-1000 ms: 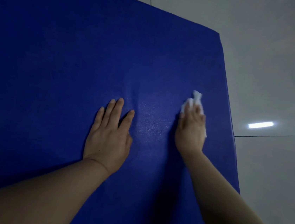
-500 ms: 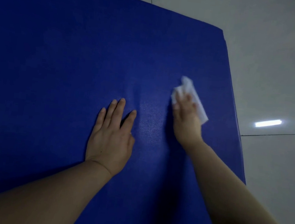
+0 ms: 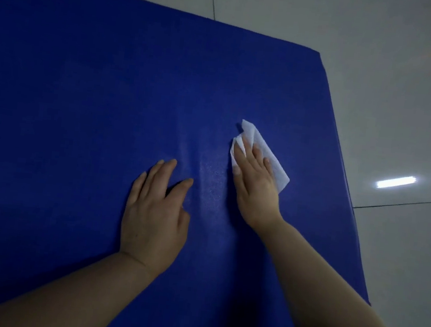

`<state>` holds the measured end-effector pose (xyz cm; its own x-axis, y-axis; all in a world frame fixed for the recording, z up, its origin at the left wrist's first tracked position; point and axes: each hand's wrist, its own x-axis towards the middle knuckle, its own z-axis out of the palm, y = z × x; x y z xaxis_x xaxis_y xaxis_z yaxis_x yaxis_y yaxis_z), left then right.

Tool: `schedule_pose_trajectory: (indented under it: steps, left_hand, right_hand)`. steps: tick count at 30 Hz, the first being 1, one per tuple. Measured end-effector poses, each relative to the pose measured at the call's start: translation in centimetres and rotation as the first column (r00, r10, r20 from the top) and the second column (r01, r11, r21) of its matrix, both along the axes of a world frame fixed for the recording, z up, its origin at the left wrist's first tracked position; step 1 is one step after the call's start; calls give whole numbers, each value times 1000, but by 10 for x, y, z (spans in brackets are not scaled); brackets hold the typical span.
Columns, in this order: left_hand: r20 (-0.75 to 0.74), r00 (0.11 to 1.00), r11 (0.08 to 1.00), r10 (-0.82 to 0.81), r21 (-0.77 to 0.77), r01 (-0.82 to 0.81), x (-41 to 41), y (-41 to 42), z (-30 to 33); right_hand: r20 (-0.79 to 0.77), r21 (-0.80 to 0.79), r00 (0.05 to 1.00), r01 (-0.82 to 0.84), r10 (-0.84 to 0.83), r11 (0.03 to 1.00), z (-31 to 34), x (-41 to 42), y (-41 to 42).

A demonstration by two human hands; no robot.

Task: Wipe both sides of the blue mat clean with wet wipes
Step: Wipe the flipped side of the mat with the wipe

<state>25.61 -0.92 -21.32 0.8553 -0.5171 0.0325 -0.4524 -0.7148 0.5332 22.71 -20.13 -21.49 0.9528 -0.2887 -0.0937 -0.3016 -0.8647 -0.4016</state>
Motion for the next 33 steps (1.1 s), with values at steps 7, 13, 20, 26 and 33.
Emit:
schedule_pose_trajectory:
  steps: [7, 13, 20, 26, 33]
  left_hand:
    - [43, 998, 995, 50, 89, -53, 89, -24, 4]
    - [81, 994, 964, 78, 247, -96, 130, -30, 0]
    - [72, 996, 969, 58, 236, -74, 128, -30, -2]
    - [54, 996, 978, 68, 194, -78, 130, -29, -3]
    - [97, 992, 979, 77, 180, -94, 130, -27, -12]
  right_hand:
    - [33, -20, 999, 3, -2, 1000, -3, -2, -1]
    - [-2, -120, 1000, 23, -23, 993, -4, 1, 1]
    - [-33, -265, 936, 330, -350, 906, -5, 81, -47]
    - [90, -225, 988, -103, 126, 969, 3, 99, -38]
    - [-81, -334, 960, 228, -268, 915, 3, 132, -65]
